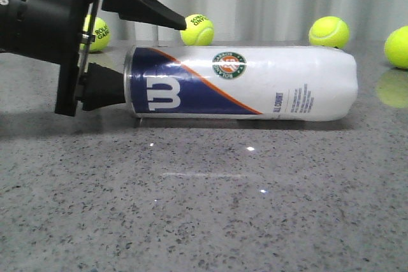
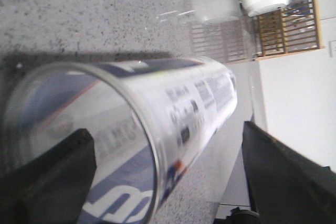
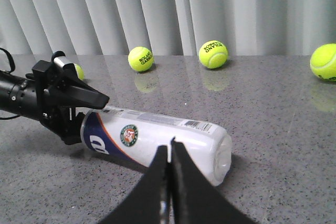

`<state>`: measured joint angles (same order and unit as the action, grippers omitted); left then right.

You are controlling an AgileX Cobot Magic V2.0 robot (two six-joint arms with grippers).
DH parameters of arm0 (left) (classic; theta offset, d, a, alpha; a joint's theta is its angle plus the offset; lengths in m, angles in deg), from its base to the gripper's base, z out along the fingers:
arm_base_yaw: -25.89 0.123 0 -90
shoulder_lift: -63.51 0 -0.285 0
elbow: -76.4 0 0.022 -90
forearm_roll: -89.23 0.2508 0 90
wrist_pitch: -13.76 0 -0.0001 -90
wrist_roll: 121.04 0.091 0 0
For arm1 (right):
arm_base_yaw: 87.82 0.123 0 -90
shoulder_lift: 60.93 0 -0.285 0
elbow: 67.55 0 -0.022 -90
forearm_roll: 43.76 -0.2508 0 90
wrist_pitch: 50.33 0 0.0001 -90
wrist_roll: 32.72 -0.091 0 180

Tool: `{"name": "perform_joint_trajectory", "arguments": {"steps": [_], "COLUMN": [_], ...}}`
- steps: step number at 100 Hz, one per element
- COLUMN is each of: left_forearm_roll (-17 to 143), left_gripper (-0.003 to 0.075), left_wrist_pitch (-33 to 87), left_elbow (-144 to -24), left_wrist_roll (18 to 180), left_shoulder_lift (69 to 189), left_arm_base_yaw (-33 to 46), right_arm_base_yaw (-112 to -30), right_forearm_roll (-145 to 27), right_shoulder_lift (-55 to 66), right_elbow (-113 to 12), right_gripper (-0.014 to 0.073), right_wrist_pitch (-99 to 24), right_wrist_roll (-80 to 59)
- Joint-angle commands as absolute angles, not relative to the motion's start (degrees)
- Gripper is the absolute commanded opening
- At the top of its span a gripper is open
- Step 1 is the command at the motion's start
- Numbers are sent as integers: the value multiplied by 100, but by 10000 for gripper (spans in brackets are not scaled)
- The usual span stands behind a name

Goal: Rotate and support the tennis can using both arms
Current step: 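Move the left gripper to the can's metal end and grasp it, then lift the can's metal end with the left gripper, tilting it upright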

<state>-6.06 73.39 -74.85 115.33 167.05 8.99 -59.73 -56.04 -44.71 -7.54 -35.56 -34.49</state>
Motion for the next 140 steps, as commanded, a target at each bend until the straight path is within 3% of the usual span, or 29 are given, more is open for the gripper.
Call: {"name": "perform_joint_trajectory", "arguments": {"steps": [1, 58, 74, 101, 140], "left_forearm_roll": [-1140, -1063, -1109, -1193, -1181], "left_gripper": [547, 529, 404, -19, -19], "left_wrist_pitch": [7916, 8489, 8657, 8710, 8721], "left_elbow": [-7814, -8575, -8575, -8575, -8685], "left_wrist_roll": [11682, 11437, 11416, 11378, 11767], "left_shoulder_lift": [16720, 17062, 17062, 17062, 16494], "left_arm_base_yaw": [777, 699, 699, 699, 714], "right_arm_base_yaw": [-6002, -6002, -6002, -6002, -6002], "right_forearm_roll": [-5606, -5606, -5606, -5606, -5606], "right_shoulder_lift": [-4422, -4422, -4422, -4422, -4422], "right_elbow": [-897, -897, -897, -897, -897], "right_gripper": [-60, -60, -60, -60, -60], "right_wrist_pitch": [-4056, -4056, -4056, -4056, -4056], "right_wrist_roll": [-3432, -3432, -3432, -3432, -3432]}}
